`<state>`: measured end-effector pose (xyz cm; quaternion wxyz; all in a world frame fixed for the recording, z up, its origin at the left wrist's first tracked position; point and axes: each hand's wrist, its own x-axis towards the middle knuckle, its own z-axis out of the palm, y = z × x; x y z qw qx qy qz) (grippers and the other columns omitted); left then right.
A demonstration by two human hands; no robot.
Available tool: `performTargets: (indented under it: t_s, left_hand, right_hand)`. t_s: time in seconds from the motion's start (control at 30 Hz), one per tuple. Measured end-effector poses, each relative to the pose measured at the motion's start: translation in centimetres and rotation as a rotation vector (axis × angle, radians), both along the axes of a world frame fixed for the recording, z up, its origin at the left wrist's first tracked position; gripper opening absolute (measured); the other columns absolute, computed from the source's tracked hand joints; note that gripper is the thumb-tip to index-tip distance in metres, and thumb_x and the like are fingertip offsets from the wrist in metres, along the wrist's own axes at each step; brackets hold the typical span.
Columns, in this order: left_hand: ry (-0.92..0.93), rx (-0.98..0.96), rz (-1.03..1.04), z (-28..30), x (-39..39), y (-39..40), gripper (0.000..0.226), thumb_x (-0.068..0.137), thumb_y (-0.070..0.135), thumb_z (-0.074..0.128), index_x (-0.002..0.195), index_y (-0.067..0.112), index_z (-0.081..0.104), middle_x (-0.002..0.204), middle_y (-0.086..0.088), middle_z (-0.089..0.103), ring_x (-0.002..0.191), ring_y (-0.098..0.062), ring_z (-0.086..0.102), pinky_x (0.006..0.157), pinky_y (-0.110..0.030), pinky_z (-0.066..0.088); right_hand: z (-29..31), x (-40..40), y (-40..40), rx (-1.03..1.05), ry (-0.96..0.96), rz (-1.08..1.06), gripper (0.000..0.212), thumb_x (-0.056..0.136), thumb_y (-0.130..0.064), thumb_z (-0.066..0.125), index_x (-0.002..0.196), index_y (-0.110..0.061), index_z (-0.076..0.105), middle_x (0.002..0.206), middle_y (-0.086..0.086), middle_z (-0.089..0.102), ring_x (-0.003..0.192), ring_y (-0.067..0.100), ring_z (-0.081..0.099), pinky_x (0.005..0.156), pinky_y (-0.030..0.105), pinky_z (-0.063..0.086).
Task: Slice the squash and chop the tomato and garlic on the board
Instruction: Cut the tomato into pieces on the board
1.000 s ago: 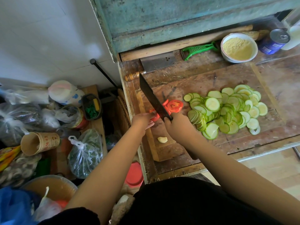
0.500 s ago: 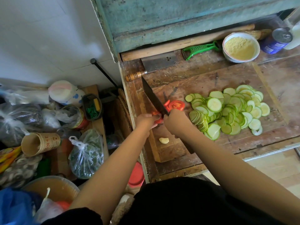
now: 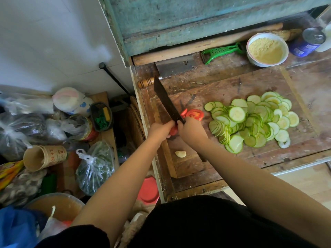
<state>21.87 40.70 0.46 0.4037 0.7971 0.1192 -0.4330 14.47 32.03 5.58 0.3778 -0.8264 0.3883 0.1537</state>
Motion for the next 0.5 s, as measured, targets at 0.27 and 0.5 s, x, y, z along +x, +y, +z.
performTargets:
  t_s: [0.27, 0.5]
  left_hand:
    - [-0.051, -0.105, -0.066, 0.6, -0.1, 0.0, 0.027, 0.074, 0.031, 0.069, 0.099, 0.030, 0.059, 0.124, -0.005, 0.055, 0.104, -0.022, 0.060, 0.088, -0.037, 0.055]
    - [-0.004, -0.063, 0.006, 0.8, 0.2, 1.0, 0.021, 0.081, 0.027, 0.073, 0.095, 0.017, 0.062, 0.093, -0.002, 0.064, 0.088, -0.014, 0.063, 0.078, -0.028, 0.056]
  right_hand:
    - [1.9, -3.6, -0.6, -0.002, -0.076, -0.034, 0.031, 0.095, -0.030, 0.045, 0.099, -0.003, 0.060, 0.088, 0.020, 0.066, 0.074, 0.039, 0.064, 0.070, 0.046, 0.055]
    - [3.3, -4.4, 0.3, 0.035, -0.069, -0.040, 0.032, 0.095, -0.027, 0.044, 0.108, -0.001, 0.058, 0.093, 0.021, 0.066, 0.080, 0.039, 0.064, 0.072, 0.048, 0.055]
